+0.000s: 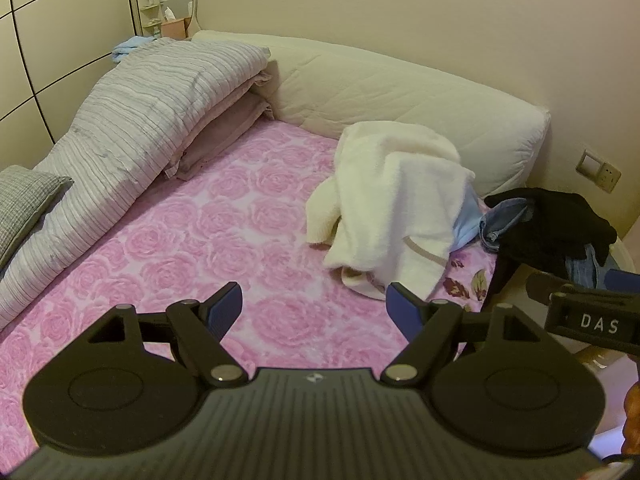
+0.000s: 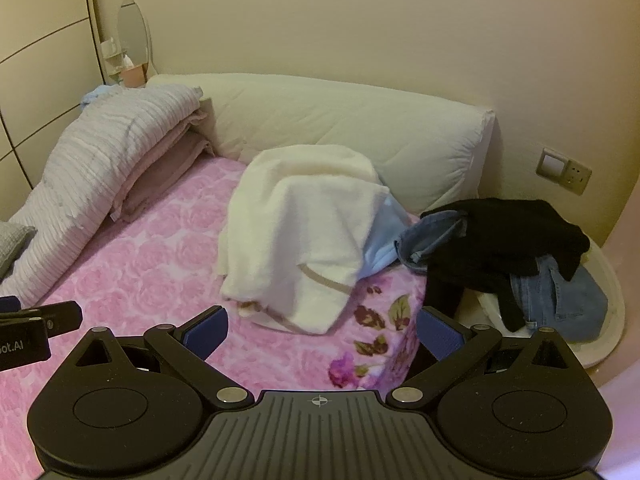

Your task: Fold clothes

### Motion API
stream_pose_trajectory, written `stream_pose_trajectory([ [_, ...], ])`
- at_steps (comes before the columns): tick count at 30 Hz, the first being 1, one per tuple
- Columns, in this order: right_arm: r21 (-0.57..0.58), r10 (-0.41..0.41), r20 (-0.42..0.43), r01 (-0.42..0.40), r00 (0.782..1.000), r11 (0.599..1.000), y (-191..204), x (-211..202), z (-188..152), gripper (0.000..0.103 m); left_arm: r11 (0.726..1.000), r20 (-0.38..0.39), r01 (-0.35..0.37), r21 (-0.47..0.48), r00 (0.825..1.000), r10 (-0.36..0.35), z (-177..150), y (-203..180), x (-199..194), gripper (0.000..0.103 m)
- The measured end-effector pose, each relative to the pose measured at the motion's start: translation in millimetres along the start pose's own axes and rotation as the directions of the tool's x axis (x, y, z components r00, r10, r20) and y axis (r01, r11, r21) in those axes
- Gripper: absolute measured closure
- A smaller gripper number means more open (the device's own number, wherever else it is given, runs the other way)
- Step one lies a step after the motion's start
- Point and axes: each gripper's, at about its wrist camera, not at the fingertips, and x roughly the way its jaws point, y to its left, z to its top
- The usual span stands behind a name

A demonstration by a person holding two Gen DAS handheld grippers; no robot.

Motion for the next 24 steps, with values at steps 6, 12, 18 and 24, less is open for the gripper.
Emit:
stream_pose_trajectory([
  [6, 0.011, -0.013, 0.001, 0.013, 1.000, 1.000, -1.9, -1.3, 1.1, 0.000, 1.000, -0.007, 0.019, 0.010, 1.000, -0.019, -1.6, -3.3, 2.3, 0.027],
  [12, 0.019, -0.029, -0.013, 0.030, 0.999, 0.999, -3.1, 0.2, -0.4, 0.000, 0.999, -0.025, 0.037, 0.019, 0.999, -0.036, -3.9, -8.1, 6.6, 0.027],
  [18, 0.026, -0.049, -0.035, 0.050, 0.998, 0.998, -5.9, 4.8, -5.0, 0.000, 0.999, -0.067, 0.048, 0.013, 0.997, -0.047, -6.6, -9.6, 16.8, 0.027],
  [24, 0.024, -0.067, -0.075, 0.068, 0.995, 0.997, -9.0, 14.0, -8.1, 0.000, 0.998, -0.110, 0.056, 0.012, 0.992, -0.055, -9.9, -13.9, 29.0, 0.027],
])
